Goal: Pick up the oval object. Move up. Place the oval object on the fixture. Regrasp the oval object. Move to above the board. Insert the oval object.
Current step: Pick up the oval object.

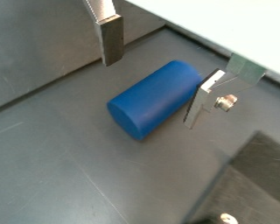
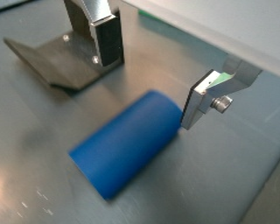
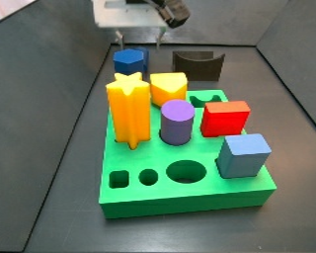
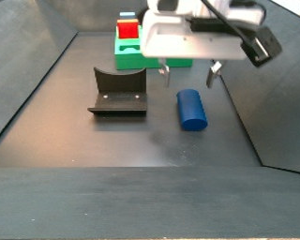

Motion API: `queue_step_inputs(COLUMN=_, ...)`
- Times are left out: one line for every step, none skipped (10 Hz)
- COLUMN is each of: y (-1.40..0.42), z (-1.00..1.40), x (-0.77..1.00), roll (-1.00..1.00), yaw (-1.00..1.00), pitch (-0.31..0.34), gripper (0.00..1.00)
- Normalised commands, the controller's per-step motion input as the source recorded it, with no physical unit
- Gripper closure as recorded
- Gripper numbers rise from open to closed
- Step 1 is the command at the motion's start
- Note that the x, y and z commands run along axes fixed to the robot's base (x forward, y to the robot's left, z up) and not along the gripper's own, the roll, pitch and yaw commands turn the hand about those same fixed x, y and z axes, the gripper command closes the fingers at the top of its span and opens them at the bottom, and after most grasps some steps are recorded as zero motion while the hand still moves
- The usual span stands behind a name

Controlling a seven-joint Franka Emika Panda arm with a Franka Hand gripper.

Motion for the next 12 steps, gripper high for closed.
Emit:
queue_step_inputs(y=0.12, z=-1.0, x=-0.32, roll=0.06, yaw=0.22, pitch=-0.154, gripper=0.0)
queue_step_inputs(y=0.08, z=-0.99, x=-0.26, roll=0.03, yaw=0.19, pitch=-0.159, gripper=0.0)
queue_step_inputs(y=0.0, z=-1.0, x=-0.14, roll=0.06, yaw=0.01, pitch=-0.131, gripper=0.0)
queue_step_inputs(y=0.0, z=-1.0, x=0.0, roll=0.06, yaw=0.0, pitch=-0.097, gripper=0.0)
queue_step_inputs(y=0.0, z=-1.0, x=0.0, roll=0.04, yaw=0.02, pitch=-0.094, gripper=0.0)
queue_step_inputs(y=0.0, z=-0.64, x=0.0, roll=0.06, yaw=0.0, pitch=-0.176, gripper=0.0)
queue_step_inputs(y=0.0, z=0.0, x=0.0, roll=0.0, yaw=0.0, pitch=0.009, gripper=0.0)
queue_step_inputs(y=0.0, z=0.0, x=0.0, roll=0.0, yaw=0.0, pitch=0.014, gripper=0.0)
queue_step_inputs(y=0.0, z=0.0, x=0.0, roll=0.0, yaw=0.0, pitch=0.0, gripper=1.0)
queue_step_inputs(y=0.0, z=0.0, x=0.0, roll=0.0, yaw=0.0, pitch=0.0, gripper=1.0)
queue_step_inputs(y=0.0, z=0.0, x=0.0, roll=0.0, yaw=0.0, pitch=0.0, gripper=1.0)
queue_step_inputs(y=0.0, z=0.0, x=0.0, roll=0.0, yaw=0.0, pitch=0.0, gripper=1.0)
